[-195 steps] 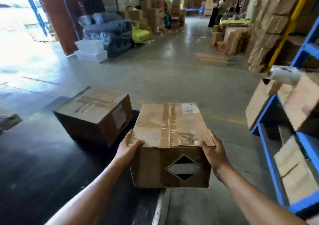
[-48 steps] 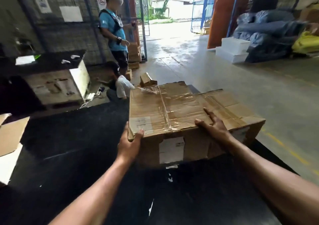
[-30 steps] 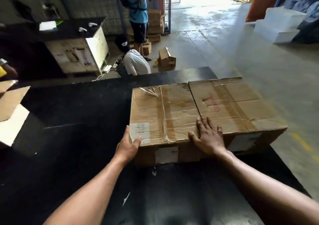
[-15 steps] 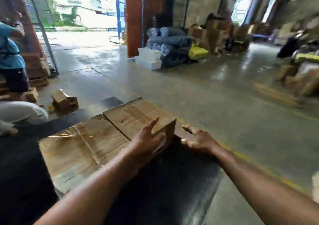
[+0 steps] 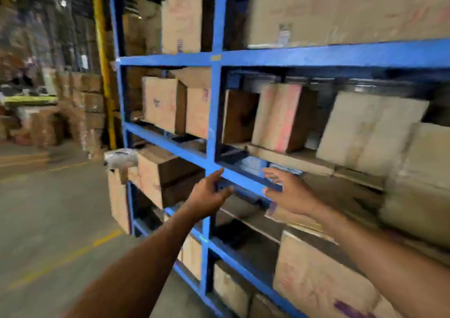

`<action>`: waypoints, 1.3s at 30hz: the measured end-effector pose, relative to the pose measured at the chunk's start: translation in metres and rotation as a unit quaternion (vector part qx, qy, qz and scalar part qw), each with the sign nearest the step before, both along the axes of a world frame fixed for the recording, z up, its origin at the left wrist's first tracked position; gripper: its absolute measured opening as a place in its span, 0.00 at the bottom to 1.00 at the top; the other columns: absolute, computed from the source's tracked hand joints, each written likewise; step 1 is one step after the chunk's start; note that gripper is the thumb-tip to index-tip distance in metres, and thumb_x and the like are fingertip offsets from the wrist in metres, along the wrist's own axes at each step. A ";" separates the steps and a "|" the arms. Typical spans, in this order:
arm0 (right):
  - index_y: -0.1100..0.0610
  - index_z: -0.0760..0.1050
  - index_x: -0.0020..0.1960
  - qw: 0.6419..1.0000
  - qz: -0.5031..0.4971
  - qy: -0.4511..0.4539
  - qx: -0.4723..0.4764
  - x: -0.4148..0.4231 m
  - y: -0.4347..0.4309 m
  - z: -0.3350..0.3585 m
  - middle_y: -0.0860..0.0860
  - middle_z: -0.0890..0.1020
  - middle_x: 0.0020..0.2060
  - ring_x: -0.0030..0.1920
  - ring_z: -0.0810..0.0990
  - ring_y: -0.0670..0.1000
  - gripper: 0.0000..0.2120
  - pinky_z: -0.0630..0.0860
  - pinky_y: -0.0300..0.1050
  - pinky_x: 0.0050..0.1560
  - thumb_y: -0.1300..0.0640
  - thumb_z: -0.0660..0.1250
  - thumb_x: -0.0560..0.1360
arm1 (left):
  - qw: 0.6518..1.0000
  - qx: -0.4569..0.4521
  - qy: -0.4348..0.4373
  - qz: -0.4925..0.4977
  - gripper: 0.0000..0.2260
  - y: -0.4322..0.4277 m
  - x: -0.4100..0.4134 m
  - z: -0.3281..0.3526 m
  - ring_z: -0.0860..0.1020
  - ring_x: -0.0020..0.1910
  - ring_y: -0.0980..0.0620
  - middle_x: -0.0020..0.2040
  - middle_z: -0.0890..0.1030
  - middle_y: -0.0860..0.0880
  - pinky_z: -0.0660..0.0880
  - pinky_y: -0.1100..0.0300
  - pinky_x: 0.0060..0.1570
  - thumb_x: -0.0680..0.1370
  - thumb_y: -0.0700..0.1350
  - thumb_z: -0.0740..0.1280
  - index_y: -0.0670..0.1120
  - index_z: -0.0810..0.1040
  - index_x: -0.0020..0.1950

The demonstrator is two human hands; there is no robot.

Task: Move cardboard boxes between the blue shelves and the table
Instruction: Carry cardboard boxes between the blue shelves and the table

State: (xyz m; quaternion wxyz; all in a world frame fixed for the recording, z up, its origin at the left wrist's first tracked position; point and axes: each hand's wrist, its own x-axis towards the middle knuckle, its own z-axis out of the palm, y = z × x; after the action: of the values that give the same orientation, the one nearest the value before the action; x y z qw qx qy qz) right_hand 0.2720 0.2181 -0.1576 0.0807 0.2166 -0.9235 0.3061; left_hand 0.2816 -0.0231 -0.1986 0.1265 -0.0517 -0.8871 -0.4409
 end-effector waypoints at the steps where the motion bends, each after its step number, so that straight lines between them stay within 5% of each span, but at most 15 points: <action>1: 0.57 0.72 0.71 0.999 -0.039 0.011 -0.003 0.009 0.045 0.006 0.54 0.79 0.65 0.65 0.78 0.53 0.26 0.72 0.51 0.68 0.58 0.72 0.75 | 0.999 0.008 0.003 -0.033 0.30 0.047 -0.010 0.008 0.79 0.63 0.49 0.65 0.80 0.47 0.73 0.58 0.64 0.77 0.51 0.73 0.48 0.70 0.77; 5: 0.45 0.75 0.66 0.981 -0.182 0.073 0.000 0.068 0.190 0.027 0.47 0.81 0.60 0.61 0.79 0.46 0.21 0.74 0.46 0.63 0.51 0.71 0.74 | 0.986 0.050 0.016 -0.157 0.31 0.206 -0.011 0.034 0.71 0.73 0.46 0.76 0.71 0.46 0.68 0.48 0.72 0.78 0.55 0.71 0.53 0.66 0.79; 12: 0.51 0.78 0.60 0.880 -0.406 0.226 -0.099 0.116 0.321 0.051 0.50 0.77 0.59 0.62 0.76 0.58 0.16 0.72 0.55 0.64 0.55 0.71 0.72 | 0.970 0.104 0.011 -0.217 0.34 0.352 0.002 0.061 0.65 0.76 0.44 0.79 0.66 0.46 0.64 0.49 0.73 0.78 0.60 0.68 0.54 0.61 0.80; 18: 0.49 0.67 0.72 0.816 -0.521 0.194 -0.155 0.082 0.382 0.071 0.54 0.68 0.70 0.68 0.71 0.59 0.28 0.73 0.60 0.66 0.46 0.69 0.75 | 0.967 0.142 0.013 -0.210 0.41 0.417 -0.052 0.082 0.66 0.75 0.40 0.79 0.65 0.44 0.67 0.39 0.72 0.75 0.64 0.70 0.54 0.55 0.82; 20: 0.52 0.65 0.73 0.787 -0.558 0.212 -0.156 0.062 0.398 0.080 0.55 0.72 0.64 0.61 0.75 0.58 0.29 0.77 0.54 0.60 0.45 0.68 0.75 | 0.957 0.192 0.012 -0.216 0.44 0.436 -0.078 0.096 0.70 0.73 0.40 0.77 0.68 0.43 0.69 0.40 0.71 0.73 0.64 0.72 0.53 0.54 0.82; 21: 0.52 0.65 0.74 0.769 -0.576 0.220 -0.168 0.053 0.405 0.084 0.54 0.74 0.55 0.49 0.77 0.54 0.29 0.78 0.47 0.49 0.45 0.68 0.76 | 0.953 0.209 0.008 -0.220 0.44 0.445 -0.091 0.103 0.71 0.72 0.41 0.76 0.69 0.43 0.70 0.41 0.70 0.72 0.64 0.72 0.53 0.56 0.82; 23: 0.52 0.62 0.75 0.733 -0.608 0.205 -0.226 0.035 0.425 0.093 0.53 0.73 0.46 0.35 0.70 0.49 0.30 0.71 0.41 0.35 0.42 0.65 0.78 | 0.946 0.223 -0.013 -0.237 0.44 0.465 -0.116 0.119 0.74 0.69 0.41 0.72 0.74 0.45 0.71 0.42 0.70 0.68 0.70 0.72 0.53 0.63 0.79; 25: 0.53 0.59 0.77 0.698 -0.626 0.181 -0.297 0.023 0.445 0.103 0.63 0.73 0.63 0.51 0.75 0.62 0.35 0.74 0.52 0.52 0.37 0.63 0.77 | 0.939 0.237 -0.043 -0.246 0.45 0.481 -0.136 0.133 0.76 0.64 0.42 0.65 0.79 0.47 0.72 0.42 0.68 0.60 0.77 0.69 0.53 0.74 0.70; 27: 0.56 0.58 0.77 0.673 -0.639 0.173 -0.331 0.016 0.469 0.107 0.63 0.69 0.70 0.65 0.71 0.66 0.41 0.69 0.59 0.65 0.32 0.63 0.75 | 0.934 0.256 -0.070 -0.239 0.45 0.491 -0.152 0.140 0.77 0.60 0.42 0.60 0.81 0.47 0.72 0.43 0.67 0.57 0.79 0.68 0.51 0.79 0.65; 30: 0.58 0.70 0.69 0.662 -0.615 0.155 -0.398 0.013 0.487 0.104 0.59 0.76 0.62 0.61 0.75 0.63 0.36 0.71 0.58 0.63 0.32 0.66 0.72 | 0.938 0.267 -0.082 -0.205 0.41 0.494 -0.173 0.139 0.78 0.58 0.41 0.57 0.82 0.46 0.74 0.45 0.65 0.59 0.75 0.69 0.49 0.81 0.63; 34: 0.54 0.74 0.52 0.674 -0.523 0.097 -0.513 0.019 0.476 0.109 0.53 0.77 0.46 0.44 0.76 0.54 0.21 0.73 0.48 0.41 0.40 0.73 0.70 | 0.924 0.278 -0.071 -0.252 0.37 0.472 -0.177 0.135 0.78 0.58 0.46 0.60 0.81 0.48 0.74 0.49 0.61 0.64 0.68 0.71 0.53 0.76 0.70; 37: 0.51 0.76 0.58 0.697 -0.512 0.117 -0.489 0.028 0.455 0.114 0.55 0.79 0.54 0.54 0.78 0.59 0.24 0.77 0.58 0.56 0.40 0.75 0.67 | 0.918 0.309 -0.046 -0.246 0.23 0.443 -0.163 0.131 0.76 0.50 0.56 0.49 0.82 0.59 0.70 0.59 0.43 0.71 0.63 0.73 0.56 0.78 0.63; 39: 0.44 0.77 0.56 0.717 -0.462 0.155 -0.499 0.038 0.433 0.112 0.52 0.80 0.55 0.52 0.79 0.55 0.18 0.77 0.55 0.55 0.44 0.75 0.69 | 0.912 0.337 -0.019 -0.234 0.17 0.415 -0.145 0.127 0.74 0.49 0.61 0.46 0.80 0.64 0.70 0.60 0.46 0.73 0.59 0.73 0.58 0.78 0.60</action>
State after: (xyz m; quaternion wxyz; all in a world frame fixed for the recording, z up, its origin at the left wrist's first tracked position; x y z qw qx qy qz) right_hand 0.3103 0.6508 -0.0454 0.4508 -0.2641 -0.5968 0.6090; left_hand 0.1364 0.3922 -0.0713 0.0134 -0.2035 -0.6503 -0.7318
